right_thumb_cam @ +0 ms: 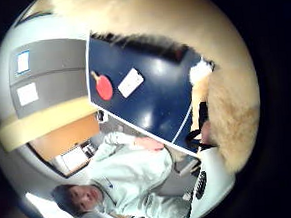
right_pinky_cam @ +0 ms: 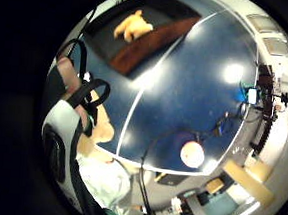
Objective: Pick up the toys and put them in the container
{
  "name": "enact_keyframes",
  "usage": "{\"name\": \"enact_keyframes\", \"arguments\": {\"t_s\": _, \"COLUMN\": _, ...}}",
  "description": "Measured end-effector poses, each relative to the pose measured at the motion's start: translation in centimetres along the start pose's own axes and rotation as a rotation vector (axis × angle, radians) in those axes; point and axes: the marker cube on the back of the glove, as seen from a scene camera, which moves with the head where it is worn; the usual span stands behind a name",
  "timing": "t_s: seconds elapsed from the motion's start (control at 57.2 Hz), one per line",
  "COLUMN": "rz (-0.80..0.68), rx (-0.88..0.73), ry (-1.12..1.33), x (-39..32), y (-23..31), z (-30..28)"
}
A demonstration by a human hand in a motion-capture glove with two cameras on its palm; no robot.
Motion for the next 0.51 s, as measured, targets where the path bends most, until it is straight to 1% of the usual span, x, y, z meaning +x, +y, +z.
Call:
{"name": "enact_keyframes", "arguments": {"t_s": 0.017, "rz": 0.003, "rx": 0.031, "ry": -0.006, "x": -0.6, "y": -0.6, "z": -0.6}}
{"name": "enact_keyframes", "arguments": {"t_s": 0.052, "rz": 0.11, "rx": 0.089, "ry": -0.035, "x": -0.5, "y": -2.3, "z": -1.7}}
{"name": "enact_keyframes", "arguments": {"t_s": 0.087, "rz": 0.227, "rx": 0.149, "ry": 0.003, "x": 1.7, "y": -3.9, "z": -2.2}}
{"name": "enact_keyframes", "arguments": {"t_s": 0.122, "rz": 0.283, "rx": 0.213, "ry": 0.073, "x": 4.4, "y": -5.2, "z": -2.4}}
{"name": "enact_keyframes", "arguments": {"t_s": 0.157, "rz": 0.305, "rx": 0.282, "ry": 0.087, "x": 5.0, "y": -6.4, "z": -2.4}}
{"name": "enact_keyframes", "arguments": {"t_s": 0.175, "rz": 0.305, "rx": 0.316, "ry": 0.057, "x": 4.1, "y": -6.8, "z": -2.5}}
{"name": "enact_keyframes", "arguments": {"t_s": 0.227, "rz": 0.246, "rx": 0.392, "ry": -0.022, "x": 0.7, "y": -7.8, "z": -2.2}}
{"name": "enact_keyframes", "arguments": {"t_s": 0.28, "rz": 0.141, "rx": 0.37, "ry": 0.022, "x": 0.2, "y": -8.4, "z": -1.0}}
{"name": "enact_keyframes", "arguments": {"t_s": 0.297, "rz": 0.15, "rx": 0.343, "ry": -0.016, "x": -0.6, "y": -8.6, "z": -0.8}}
{"name": "enact_keyframes", "arguments": {"t_s": 0.35, "rz": 0.237, "rx": 0.267, "ry": -0.186, "x": -3.4, "y": -9.0, "z": -0.3}}
{"name": "enact_keyframes", "arguments": {"t_s": 0.367, "rz": 0.229, "rx": 0.252, "ry": -0.209, "x": -3.7, "y": -8.9, "z": -0.1}}
{"name": "enact_keyframes", "arguments": {"t_s": 0.419, "rz": 0.105, "rx": 0.243, "ry": -0.213, "x": -2.6, "y": -8.0, "z": 0.5}}
{"name": "enact_keyframes", "arguments": {"t_s": 0.437, "rz": 0.105, "rx": 0.245, "ry": -0.21, "x": -2.2, "y": -7.8, "z": 0.6}}
{"name": "enact_keyframes", "arguments": {"t_s": 0.489, "rz": 0.22, "rx": 0.248, "ry": -0.138, "x": -0.7, "y": -7.2, "z": 0.7}}
{"name": "enact_keyframes", "arguments": {"t_s": 0.507, "rz": 0.209, "rx": 0.249, "ry": -0.076, "x": 0.4, "y": -6.7, "z": 0.8}}
